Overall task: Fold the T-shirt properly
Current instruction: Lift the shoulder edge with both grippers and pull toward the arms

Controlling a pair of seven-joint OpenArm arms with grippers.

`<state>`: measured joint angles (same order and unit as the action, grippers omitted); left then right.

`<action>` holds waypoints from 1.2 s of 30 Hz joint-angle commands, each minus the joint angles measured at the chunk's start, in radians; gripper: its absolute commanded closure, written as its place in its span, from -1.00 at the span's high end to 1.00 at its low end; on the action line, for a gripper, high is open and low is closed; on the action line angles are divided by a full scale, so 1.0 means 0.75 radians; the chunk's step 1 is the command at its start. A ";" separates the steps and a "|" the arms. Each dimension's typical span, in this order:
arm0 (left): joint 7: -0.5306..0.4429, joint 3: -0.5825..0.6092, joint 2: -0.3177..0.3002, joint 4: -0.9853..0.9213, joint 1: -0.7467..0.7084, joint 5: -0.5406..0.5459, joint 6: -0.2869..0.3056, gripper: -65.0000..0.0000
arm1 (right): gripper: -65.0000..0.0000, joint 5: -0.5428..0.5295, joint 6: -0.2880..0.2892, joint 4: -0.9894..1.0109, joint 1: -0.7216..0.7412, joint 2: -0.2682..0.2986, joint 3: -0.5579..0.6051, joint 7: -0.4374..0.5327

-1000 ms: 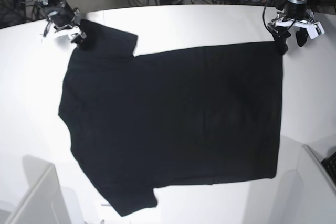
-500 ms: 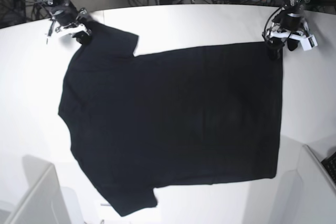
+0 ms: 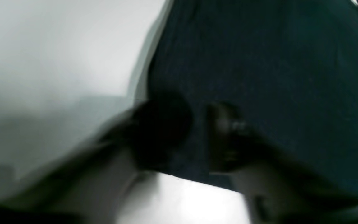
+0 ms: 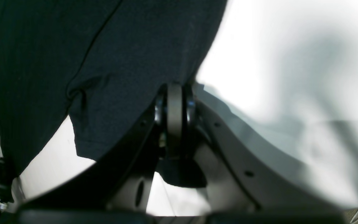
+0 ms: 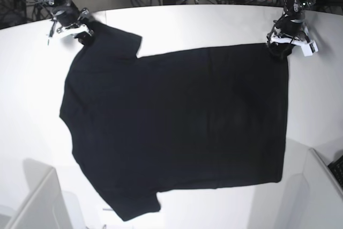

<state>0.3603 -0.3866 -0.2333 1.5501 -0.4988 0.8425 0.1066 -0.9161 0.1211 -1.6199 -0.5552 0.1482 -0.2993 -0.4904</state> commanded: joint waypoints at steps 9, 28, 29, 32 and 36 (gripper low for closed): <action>0.053 0.001 -0.013 -0.036 0.013 -0.005 -0.006 -1.00 | -1.00 0.038 -0.038 -0.010 -0.024 0.010 -0.003 -0.051; 0.046 -0.054 -0.095 0.162 -0.228 -0.016 -0.006 -1.00 | -1.00 0.030 -0.038 -0.314 -0.288 0.000 -0.003 -0.045; 0.046 -0.071 -0.095 0.164 -0.244 -0.016 -0.006 -1.00 | -1.00 0.030 -0.038 -0.329 -0.300 -0.012 -0.003 -0.045; 0.046 -0.109 -0.095 0.191 -0.291 -0.016 -0.006 -1.00 | -1.00 0.034 -0.038 -0.362 -0.335 -0.039 -0.015 -0.045; 0.046 -0.107 -0.097 0.242 -0.330 -0.016 -0.006 -1.00 | -1.00 0.030 -0.036 -0.402 -0.349 -0.045 -0.034 -0.049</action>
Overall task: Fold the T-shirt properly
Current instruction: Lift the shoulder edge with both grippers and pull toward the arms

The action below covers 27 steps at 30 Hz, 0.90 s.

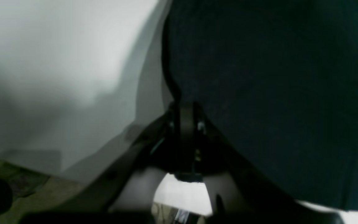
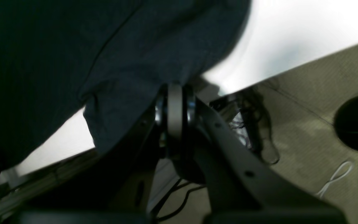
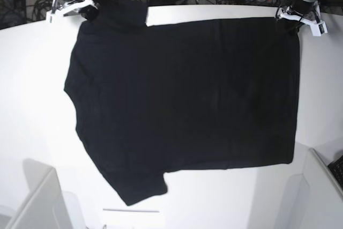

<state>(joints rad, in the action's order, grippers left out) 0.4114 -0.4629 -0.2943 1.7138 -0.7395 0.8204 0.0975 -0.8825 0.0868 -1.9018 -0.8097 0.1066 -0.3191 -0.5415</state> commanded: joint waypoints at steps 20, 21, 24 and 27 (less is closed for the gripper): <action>0.191 -0.016 -0.014 0.167 0.144 0.014 -0.002 -1.00 | -1.00 -0.095 0.016 -0.139 0.195 0.027 -0.001 0.009; 0.205 -0.016 -0.012 0.167 0.158 0.014 -0.002 -1.00 | -1.00 -0.095 0.016 -0.139 0.213 0.027 -0.001 -0.005; 0.216 -0.016 -0.010 0.165 0.195 0.014 -0.002 -1.00 | -1.00 -0.095 0.010 -0.135 0.289 0.025 -0.005 -0.093; 0.216 -0.016 -0.010 0.165 0.224 0.014 -0.004 -1.00 | -1.00 -0.093 0.008 -0.131 0.369 0.020 -0.013 -0.175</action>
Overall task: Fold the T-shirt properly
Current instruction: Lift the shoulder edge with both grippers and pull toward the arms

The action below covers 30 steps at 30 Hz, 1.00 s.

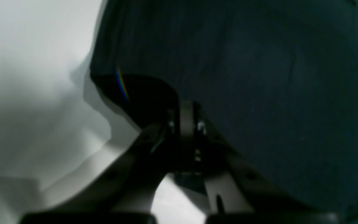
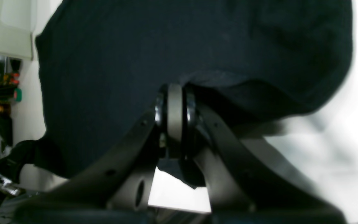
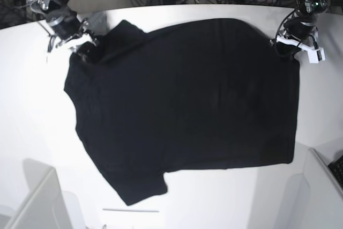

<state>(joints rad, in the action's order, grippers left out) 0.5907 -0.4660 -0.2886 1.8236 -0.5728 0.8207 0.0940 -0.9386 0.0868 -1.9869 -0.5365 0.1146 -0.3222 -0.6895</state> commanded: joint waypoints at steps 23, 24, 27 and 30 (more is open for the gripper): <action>0.087 -0.012 -0.017 -0.086 0.249 0.013 -0.096 -1.00 | -1.00 -0.016 -0.096 0.140 0.367 0.014 0.003 -0.090; 0.087 -0.012 -0.017 -0.098 0.251 0.013 -0.096 -1.00 | -1.00 -0.016 -0.096 0.150 0.381 0.014 0.003 -0.090; 0.087 -0.014 -0.017 -0.119 0.270 0.013 -0.096 -1.00 | -1.00 -0.016 -0.096 0.201 0.432 0.014 0.003 -0.090; 0.085 -0.014 -0.017 -0.121 0.282 0.013 -0.096 -1.00 | -1.00 -0.016 -0.096 0.253 0.479 0.014 0.005 -0.090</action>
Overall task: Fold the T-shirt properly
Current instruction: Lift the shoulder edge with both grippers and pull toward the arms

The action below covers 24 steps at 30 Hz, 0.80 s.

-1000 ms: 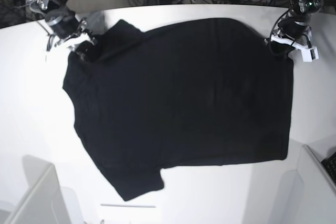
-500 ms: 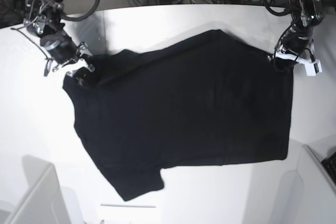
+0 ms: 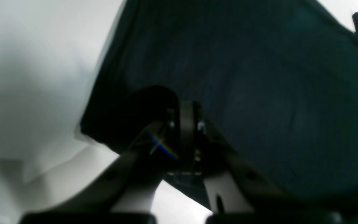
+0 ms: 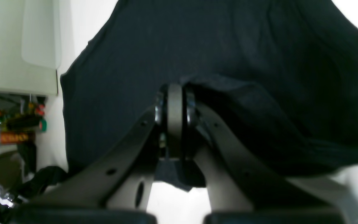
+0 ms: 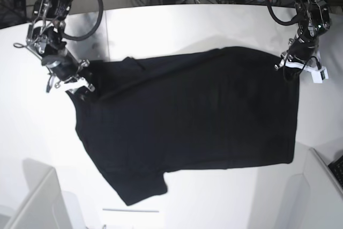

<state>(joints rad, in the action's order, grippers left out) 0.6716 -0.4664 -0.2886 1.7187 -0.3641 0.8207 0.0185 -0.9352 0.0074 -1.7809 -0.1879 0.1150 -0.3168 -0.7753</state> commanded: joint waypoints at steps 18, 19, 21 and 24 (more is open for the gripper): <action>-0.023 -0.013 -0.017 -0.104 0.147 0.013 -0.058 -1.00 | -1.00 -0.018 0.010 0.281 0.270 0.046 0.135 0.036; -0.023 -0.013 -0.017 -0.104 0.151 0.013 -0.058 -1.00 | -1.00 -0.018 0.010 0.297 0.282 0.046 0.135 0.036; -0.023 -0.028 -0.017 -0.104 0.157 0.013 -0.058 -1.00 | -1.00 -0.018 0.010 0.324 0.305 0.048 0.139 0.036; -0.023 -0.105 -0.013 -0.104 0.161 0.013 -0.058 -1.00 | -1.00 -0.018 0.010 0.363 0.333 0.050 0.145 0.036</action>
<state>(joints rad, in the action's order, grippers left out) 0.6769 -0.5358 -0.2779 1.6249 -0.2497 0.8227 -0.0269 -0.9344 0.0071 -1.4921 0.0391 0.1448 -0.2089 -0.7643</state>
